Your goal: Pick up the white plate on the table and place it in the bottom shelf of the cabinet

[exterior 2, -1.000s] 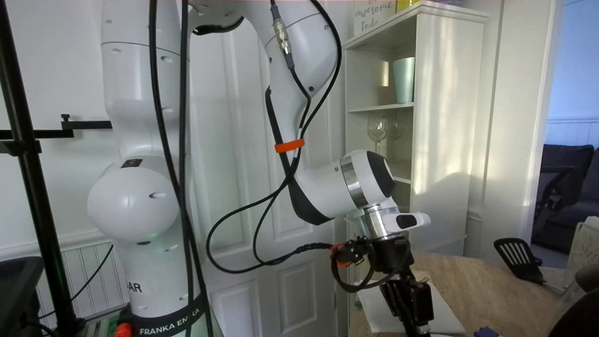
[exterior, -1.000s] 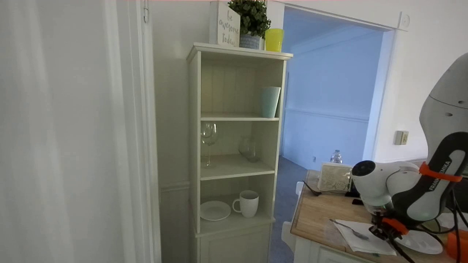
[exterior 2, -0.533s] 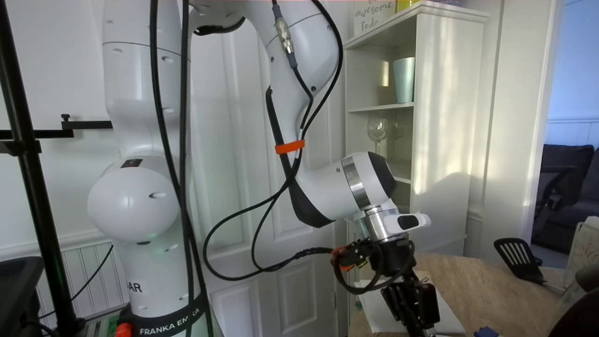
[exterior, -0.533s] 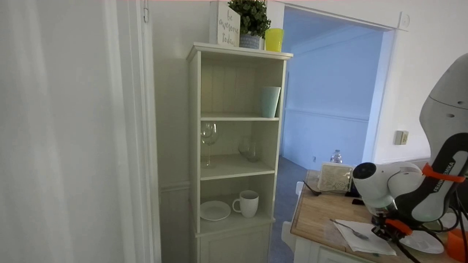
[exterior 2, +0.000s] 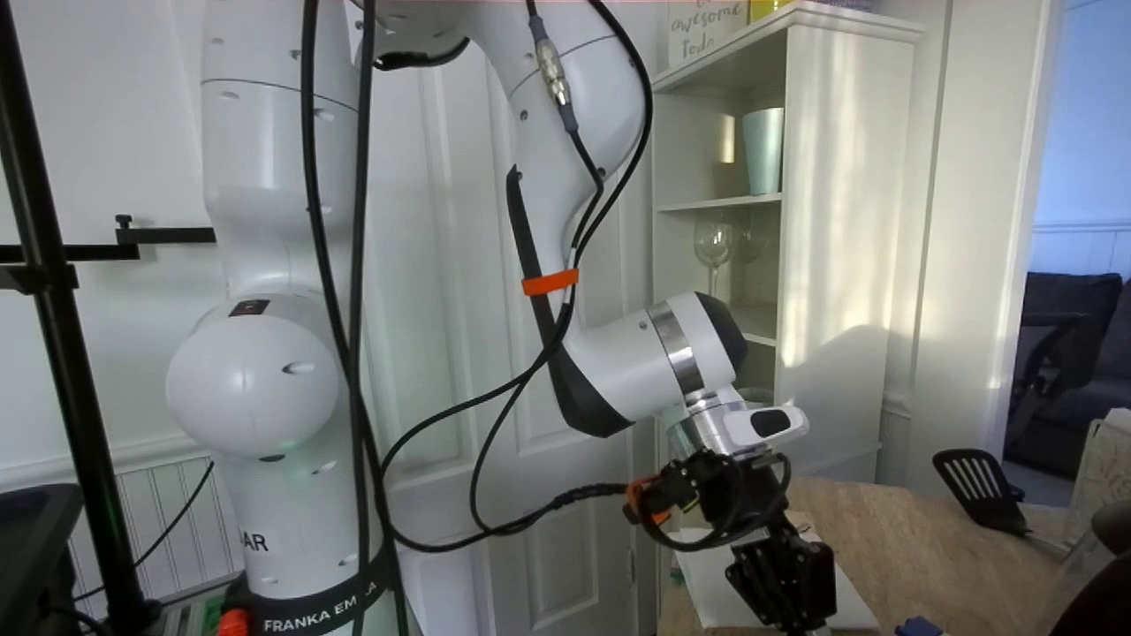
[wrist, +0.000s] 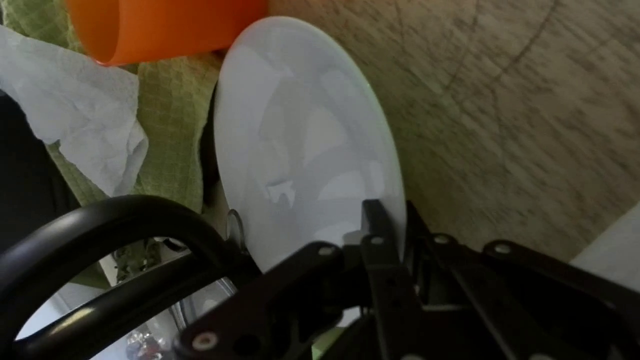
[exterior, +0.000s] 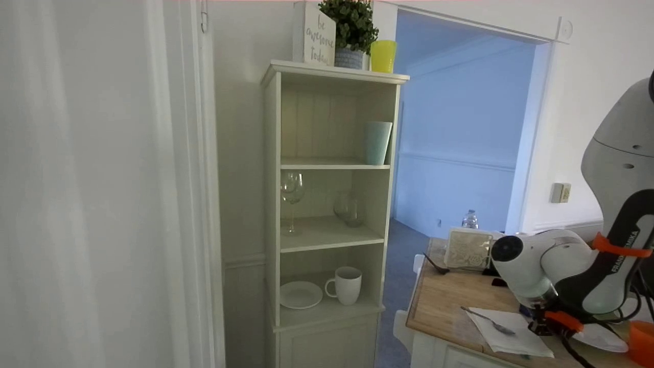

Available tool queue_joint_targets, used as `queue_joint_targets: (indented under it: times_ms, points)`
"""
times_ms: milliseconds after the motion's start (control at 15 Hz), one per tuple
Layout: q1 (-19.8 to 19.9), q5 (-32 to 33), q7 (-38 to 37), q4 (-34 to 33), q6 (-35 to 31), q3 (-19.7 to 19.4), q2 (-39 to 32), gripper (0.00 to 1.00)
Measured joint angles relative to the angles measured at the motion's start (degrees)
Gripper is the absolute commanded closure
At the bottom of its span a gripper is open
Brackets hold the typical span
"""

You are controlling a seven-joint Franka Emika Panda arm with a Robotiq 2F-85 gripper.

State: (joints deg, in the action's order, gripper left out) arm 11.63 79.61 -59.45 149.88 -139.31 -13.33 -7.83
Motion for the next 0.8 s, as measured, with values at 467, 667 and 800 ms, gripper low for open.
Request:
queue_joint_targets:
  times_ms: [467, 667, 800]
  points:
    - [-0.4, 0.6, -0.53, -0.7, 3.92, 1.16, 0.23, 0.99]
    - [-0.64, 0.06, -0.57, -0.77, 4.36, 2.1, 1.21, 0.99]
    - [-0.89, -0.83, -0.57, -0.78, 4.15, 3.0, 2.01, 0.99]
